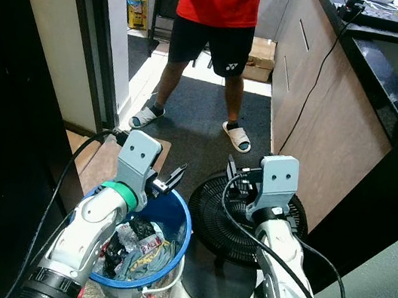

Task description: Clothes washing

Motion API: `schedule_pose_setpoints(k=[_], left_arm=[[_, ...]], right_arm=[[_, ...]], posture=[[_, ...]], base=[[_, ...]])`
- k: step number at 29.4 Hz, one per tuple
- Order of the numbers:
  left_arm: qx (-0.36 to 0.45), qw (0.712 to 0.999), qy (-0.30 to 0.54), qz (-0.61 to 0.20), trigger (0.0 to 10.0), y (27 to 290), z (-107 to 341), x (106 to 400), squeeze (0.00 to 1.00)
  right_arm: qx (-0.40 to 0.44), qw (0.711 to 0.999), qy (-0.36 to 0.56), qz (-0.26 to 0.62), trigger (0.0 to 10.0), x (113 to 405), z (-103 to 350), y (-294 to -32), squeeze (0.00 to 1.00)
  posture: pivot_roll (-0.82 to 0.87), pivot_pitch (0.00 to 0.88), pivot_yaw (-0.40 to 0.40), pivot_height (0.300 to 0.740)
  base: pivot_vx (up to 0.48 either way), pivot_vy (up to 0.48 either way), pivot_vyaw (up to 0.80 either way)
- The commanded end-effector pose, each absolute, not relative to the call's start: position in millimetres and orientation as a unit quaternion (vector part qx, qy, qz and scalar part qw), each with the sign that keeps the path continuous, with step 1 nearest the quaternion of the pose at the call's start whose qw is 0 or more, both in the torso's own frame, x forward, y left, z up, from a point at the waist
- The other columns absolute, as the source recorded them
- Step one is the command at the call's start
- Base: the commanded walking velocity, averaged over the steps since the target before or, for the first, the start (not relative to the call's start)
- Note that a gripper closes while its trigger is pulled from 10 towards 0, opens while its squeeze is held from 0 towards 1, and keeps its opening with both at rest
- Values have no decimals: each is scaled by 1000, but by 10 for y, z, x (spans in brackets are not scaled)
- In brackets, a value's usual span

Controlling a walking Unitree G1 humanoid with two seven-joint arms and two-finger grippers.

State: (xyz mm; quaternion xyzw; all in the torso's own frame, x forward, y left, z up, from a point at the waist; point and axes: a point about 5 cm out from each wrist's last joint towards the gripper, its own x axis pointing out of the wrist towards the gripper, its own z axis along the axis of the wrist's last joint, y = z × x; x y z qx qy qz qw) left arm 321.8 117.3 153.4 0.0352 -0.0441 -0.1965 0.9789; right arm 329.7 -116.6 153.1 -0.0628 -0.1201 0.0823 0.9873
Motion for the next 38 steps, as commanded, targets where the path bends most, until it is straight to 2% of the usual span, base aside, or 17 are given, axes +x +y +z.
schedule_pose_setpoints(k=[1,10,38], left_arm=[[37,980,-35,-191,10000,1200,1491,3195,0],[30,981,-32,-188,10000,1163,1453,3156,0],[28,981,-23,-190,10000,1142,1423,3171,0]], right_arm=[[-64,989,-108,82,10000,3284,1458,-1175,0],[-61,988,-112,91,10000,3283,1488,-1161,0],[-64,988,-111,90,10000,3245,1460,-1141,0]], posture=[[84,15,17,740],[83,16,-8,740],[67,31,12,740]], base=[[0,0,0],[0,0,0],[0,0,0]])
